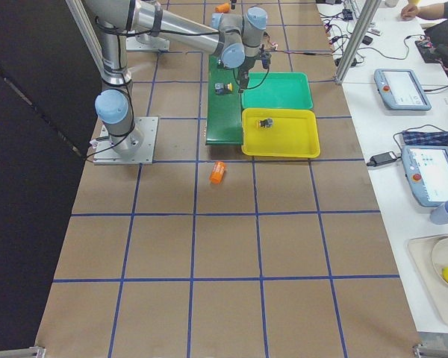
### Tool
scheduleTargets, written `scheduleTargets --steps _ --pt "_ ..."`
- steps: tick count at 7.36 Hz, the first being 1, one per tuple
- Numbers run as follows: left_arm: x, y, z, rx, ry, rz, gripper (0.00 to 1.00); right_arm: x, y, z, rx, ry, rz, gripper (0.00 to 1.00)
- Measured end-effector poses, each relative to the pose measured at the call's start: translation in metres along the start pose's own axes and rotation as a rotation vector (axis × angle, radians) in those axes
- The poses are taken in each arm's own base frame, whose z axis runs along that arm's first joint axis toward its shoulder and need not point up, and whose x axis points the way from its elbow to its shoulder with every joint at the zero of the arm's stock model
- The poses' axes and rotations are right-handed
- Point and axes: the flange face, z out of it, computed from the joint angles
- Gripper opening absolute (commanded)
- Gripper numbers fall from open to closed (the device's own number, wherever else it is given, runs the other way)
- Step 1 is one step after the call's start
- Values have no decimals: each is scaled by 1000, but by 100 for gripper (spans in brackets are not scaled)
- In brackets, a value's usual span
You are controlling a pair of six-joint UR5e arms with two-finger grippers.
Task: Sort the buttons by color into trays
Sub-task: 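Move the right gripper back over the belt toward the next button while left withdraws, then grasp the yellow-capped button on the belt with the right gripper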
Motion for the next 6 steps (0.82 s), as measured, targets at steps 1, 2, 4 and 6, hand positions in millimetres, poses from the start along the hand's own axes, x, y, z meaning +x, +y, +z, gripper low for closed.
scheduleTargets --steps 1,2,4,6 --pt "-42 -1 9 1 1 -22 100 -4 11 8 -16 2 0 82" --pt "-76 -5 21 6 -8 -51 100 -5 22 18 -36 4 0 82" --pt "-121 -8 52 5 -13 -103 100 -5 38 30 -60 2 -1 80" --pt "-133 -8 77 -9 -5 -114 100 -5 42 38 -76 -1 -2 78"
